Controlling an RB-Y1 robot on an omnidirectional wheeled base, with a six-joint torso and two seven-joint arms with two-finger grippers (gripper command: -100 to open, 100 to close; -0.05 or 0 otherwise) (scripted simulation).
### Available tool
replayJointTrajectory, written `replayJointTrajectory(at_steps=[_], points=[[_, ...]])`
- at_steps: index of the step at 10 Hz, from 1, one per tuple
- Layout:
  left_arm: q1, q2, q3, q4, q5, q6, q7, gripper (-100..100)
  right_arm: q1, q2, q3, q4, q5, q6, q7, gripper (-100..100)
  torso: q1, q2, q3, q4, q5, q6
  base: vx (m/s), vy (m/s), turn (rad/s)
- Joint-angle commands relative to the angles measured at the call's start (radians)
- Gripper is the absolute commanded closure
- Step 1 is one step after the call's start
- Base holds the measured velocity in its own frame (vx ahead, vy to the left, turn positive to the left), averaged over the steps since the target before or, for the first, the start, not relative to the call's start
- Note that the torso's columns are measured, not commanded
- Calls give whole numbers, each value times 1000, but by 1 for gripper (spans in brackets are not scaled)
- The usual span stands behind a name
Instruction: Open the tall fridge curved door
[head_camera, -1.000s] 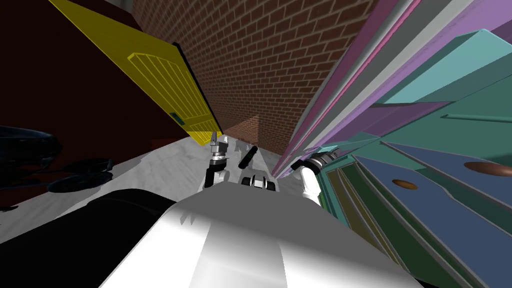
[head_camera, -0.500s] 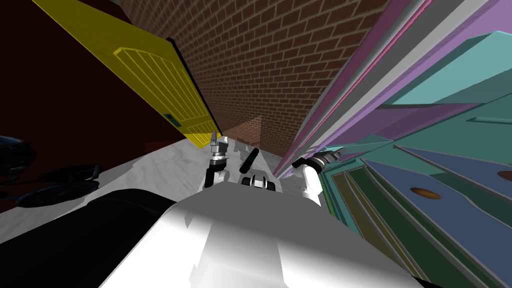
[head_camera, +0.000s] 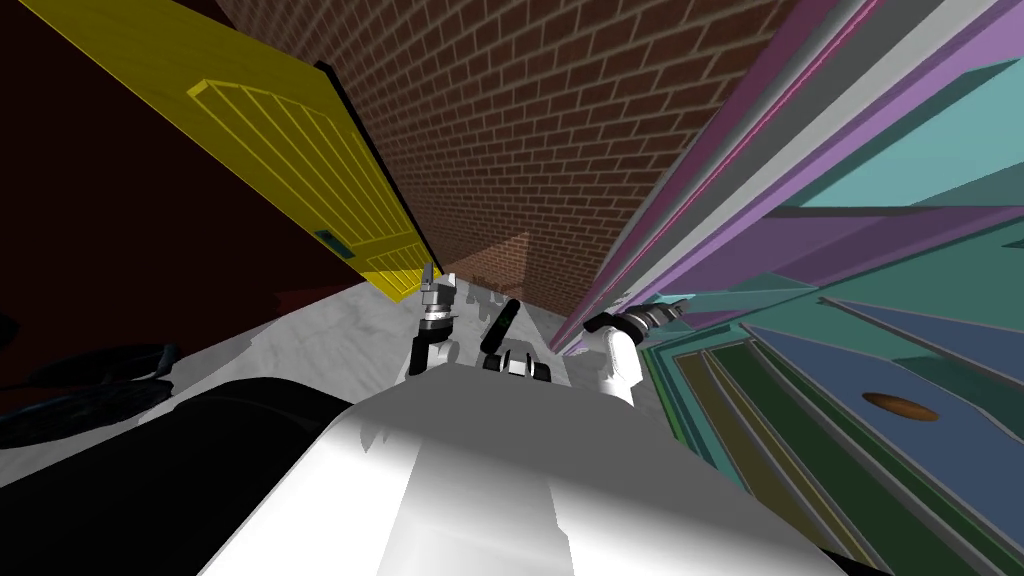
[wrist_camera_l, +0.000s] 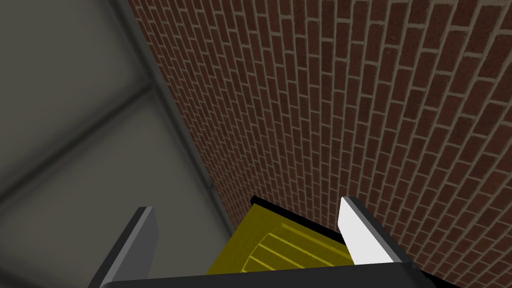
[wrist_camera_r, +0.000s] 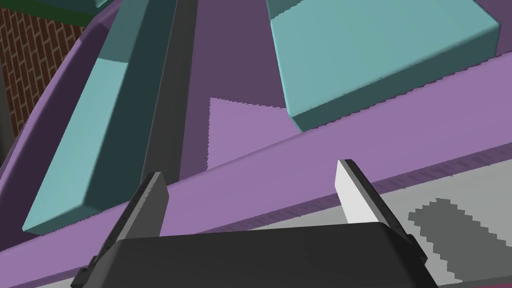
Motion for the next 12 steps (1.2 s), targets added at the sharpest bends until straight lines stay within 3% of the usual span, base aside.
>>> replayJointTrajectory(at_steps=[1, 3, 4, 5, 6, 7, 10, 11, 12], points=[[0, 0, 0, 0, 0, 0, 0, 0, -6, 77, -6, -15, -24, 11, 30, -100, -1, -1, 0, 0, 0, 0, 70, 59, -14], [0, 0, 0, 0, 0, 0, 0, 0, -8, 133, -7, -20, -31, 14, 38, -100, -2, -1, -1, 0, -1, 0, 41, 41, -8], [0, 0, 0, 0, 0, 0, 0, 0, 1, 119, -2, -25, -25, 14, 35, -100, -2, -2, -1, 0, -1, 0, 14, 14, 1], [0, 0, 0, 0, 0, 0, 0, 0, -49, 72, 48, 25, -75, -17, -15, -100, -2, -1, -1, 0, 0, 0, -66, 107, 199], [0, 0, 0, 0, 0, 0, 0, 0, -74, 38, 55, 43, -84, -17, -27, -100, 5, 1, 1, 0, 1, -1, -89, 113, 127], [0, 0, 0, 0, 0, 0, 0, 0, -74, 17, 55, 72, -84, -17, -47, -100, 3, 1, 1, 0, 1, 0, -54, 47, 0], [0, 0, 0, 0, 0, 0, 0, 0, -74, 17, 55, 159, -84, -17, -77, -100, -4, -6, -4, -2, -1, 0, -4, -6, -5], [0, 0, 0, 0, 0, 0, 0, 0, -121, -31, 106, 185, -135, -47, -122, -100, -1, -5, -3, -1, -1, 0, -72, 73, 207], [0, 0, 0, 0, 0, 0, 0, 0, -148, -60, 111, 215, -142, -47, -142, -100, 5, 0, 0, 0, 1, -1, -88, 95, 116]])
